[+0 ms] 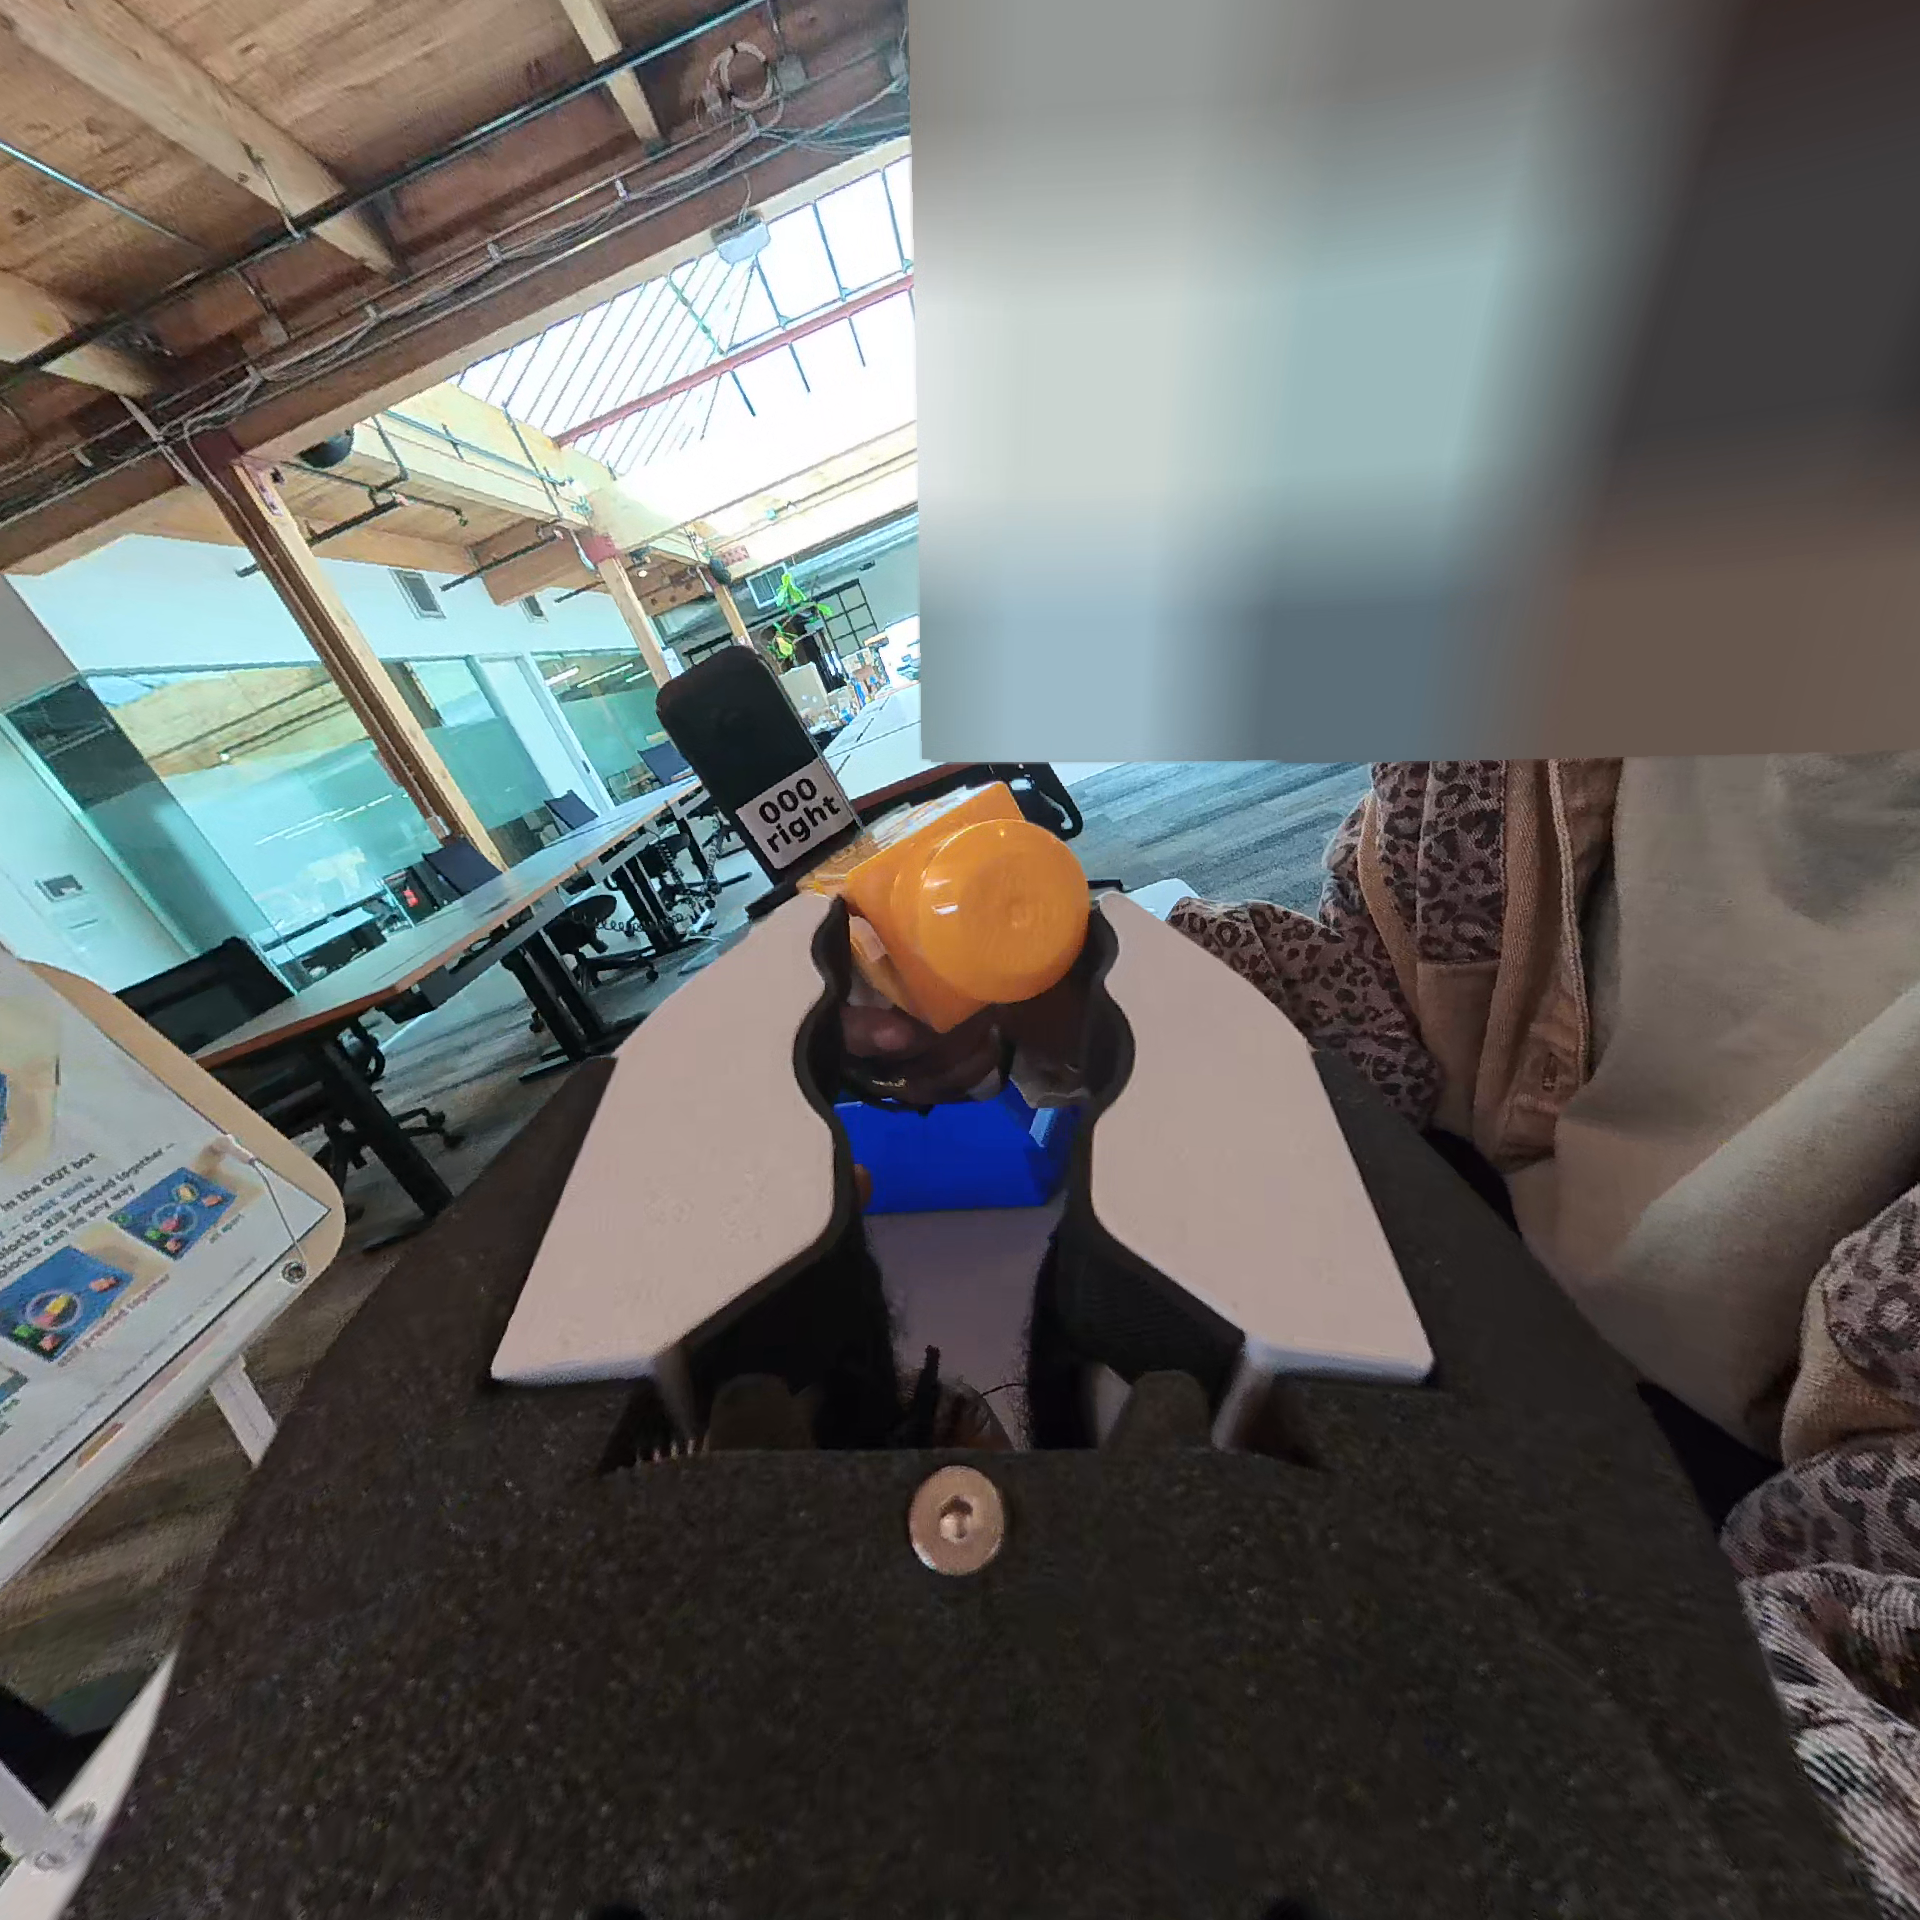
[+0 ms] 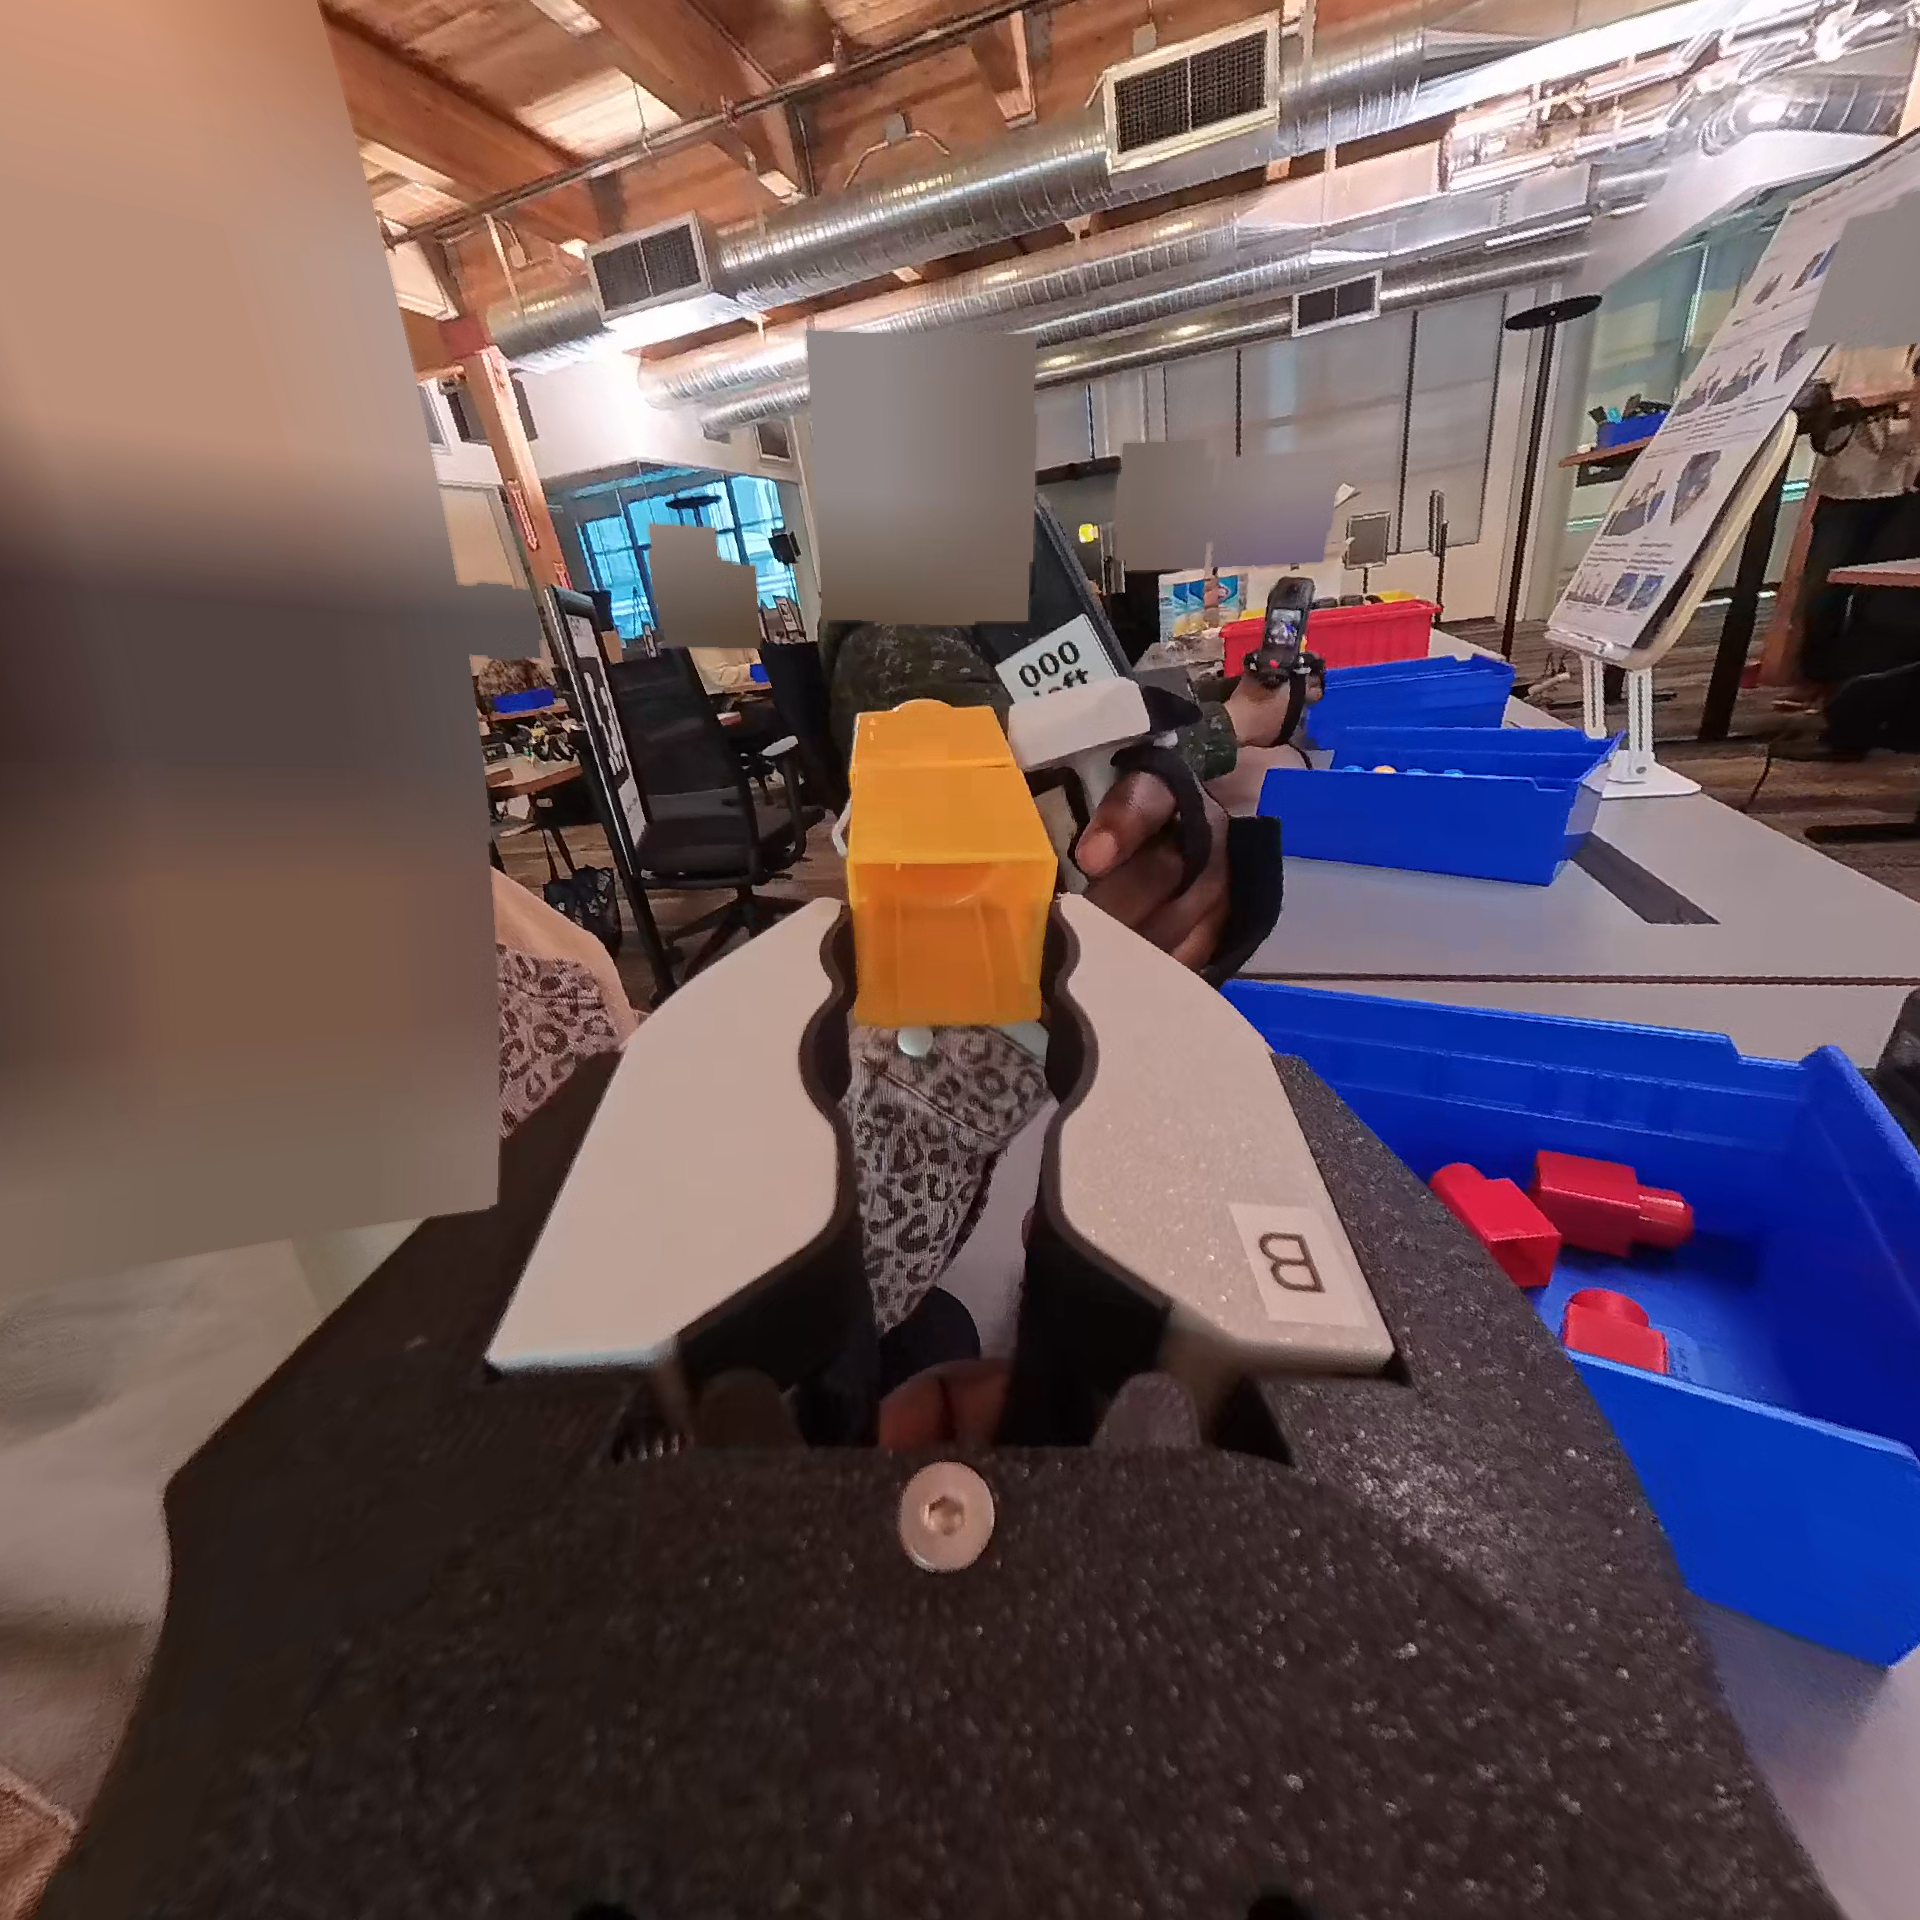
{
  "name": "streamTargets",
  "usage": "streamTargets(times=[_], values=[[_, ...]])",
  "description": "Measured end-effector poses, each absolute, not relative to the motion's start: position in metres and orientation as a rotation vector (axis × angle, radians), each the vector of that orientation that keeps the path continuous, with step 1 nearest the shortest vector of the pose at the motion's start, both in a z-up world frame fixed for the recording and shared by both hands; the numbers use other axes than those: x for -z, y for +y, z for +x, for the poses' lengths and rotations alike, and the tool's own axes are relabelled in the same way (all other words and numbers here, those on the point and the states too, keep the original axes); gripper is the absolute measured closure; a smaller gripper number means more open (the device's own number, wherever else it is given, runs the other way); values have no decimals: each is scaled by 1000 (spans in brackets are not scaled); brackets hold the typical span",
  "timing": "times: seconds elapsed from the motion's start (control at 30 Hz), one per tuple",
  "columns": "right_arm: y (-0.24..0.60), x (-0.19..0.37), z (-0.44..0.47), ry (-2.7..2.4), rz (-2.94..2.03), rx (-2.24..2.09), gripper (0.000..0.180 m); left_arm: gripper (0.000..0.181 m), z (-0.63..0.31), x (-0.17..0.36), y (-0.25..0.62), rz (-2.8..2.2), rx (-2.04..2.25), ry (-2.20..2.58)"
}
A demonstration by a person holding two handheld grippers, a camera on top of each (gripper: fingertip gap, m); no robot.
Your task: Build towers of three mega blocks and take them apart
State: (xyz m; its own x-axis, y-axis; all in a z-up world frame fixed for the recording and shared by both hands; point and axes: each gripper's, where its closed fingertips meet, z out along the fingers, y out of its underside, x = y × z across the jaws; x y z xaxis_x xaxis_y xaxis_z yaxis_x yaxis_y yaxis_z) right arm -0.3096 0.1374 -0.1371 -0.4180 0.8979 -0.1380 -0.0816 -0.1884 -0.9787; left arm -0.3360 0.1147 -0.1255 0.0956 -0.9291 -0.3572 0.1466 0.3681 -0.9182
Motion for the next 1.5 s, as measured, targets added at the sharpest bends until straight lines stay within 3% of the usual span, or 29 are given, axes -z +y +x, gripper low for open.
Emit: streamTargets(times=[0.67,0.73,0.83,0.97,1.1,1.27,1.5], values=[[142,138,-316,-1323,-1019,-1601,146,141,-340,131,122,-972,900,1197],[150,141,-316,-1302,-1051,-1578,146,131,-352,133,137,-1051,749,1121],[166,139,-306,-1234,-1076,-1588,146,131,-394,176,178,-1471,474,976],[178,136,-295,-1190,-1085,-1547,146,144,-457,282,199,-2255,286,773],[180,133,-290,-1177,-1077,-1536,146,136,-475,353,191,-2770,244,657],[182,132,-287,-1173,-1079,-1516,146,127,-466,377,201,-2860,285,675],[184,131,-285,-1162,-1080,-1497,146,143,-483,403,197,-2992,262,618]])
